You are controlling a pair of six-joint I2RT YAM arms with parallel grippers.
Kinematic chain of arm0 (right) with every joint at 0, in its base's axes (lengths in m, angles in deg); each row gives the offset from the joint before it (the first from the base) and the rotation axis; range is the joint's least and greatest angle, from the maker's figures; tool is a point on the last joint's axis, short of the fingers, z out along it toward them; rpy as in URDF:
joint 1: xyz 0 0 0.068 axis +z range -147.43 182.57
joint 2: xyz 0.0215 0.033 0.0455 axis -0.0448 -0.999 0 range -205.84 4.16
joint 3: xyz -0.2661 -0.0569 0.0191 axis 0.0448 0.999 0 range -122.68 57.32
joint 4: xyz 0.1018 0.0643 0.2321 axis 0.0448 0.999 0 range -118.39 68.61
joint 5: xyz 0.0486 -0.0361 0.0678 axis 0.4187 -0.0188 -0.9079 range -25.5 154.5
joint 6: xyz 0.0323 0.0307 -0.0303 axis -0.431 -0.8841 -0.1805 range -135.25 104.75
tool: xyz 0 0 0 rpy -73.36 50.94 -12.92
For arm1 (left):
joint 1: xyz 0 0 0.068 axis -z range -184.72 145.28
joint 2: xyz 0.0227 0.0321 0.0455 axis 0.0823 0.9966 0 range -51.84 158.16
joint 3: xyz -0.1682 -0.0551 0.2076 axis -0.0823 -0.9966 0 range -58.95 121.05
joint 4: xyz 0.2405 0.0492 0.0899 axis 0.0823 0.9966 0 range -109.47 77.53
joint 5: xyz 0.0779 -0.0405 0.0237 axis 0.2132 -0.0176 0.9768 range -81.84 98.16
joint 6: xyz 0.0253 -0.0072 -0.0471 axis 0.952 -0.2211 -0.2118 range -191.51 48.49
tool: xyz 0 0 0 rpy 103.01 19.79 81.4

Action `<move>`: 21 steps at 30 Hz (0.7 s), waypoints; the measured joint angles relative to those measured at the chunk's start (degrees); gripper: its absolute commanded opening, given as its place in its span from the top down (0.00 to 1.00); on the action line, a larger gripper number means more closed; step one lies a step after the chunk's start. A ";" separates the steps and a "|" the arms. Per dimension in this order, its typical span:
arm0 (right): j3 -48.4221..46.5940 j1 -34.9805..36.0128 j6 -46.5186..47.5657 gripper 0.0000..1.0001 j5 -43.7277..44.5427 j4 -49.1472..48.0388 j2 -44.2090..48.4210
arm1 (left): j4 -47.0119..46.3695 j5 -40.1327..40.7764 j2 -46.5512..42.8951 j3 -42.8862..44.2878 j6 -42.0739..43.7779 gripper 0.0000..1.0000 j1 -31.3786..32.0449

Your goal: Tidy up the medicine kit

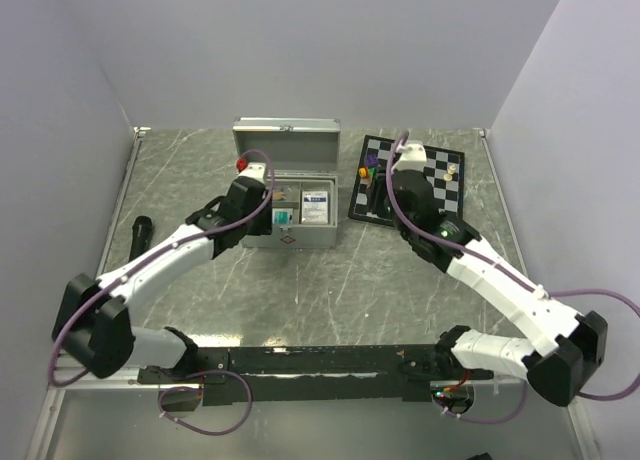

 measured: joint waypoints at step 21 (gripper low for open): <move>-60.96 -11.58 -1.73 0.44 -10.56 7.43 -48.65 | 5.35 5.97 -43.71 -25.73 -32.70 0.41 0.70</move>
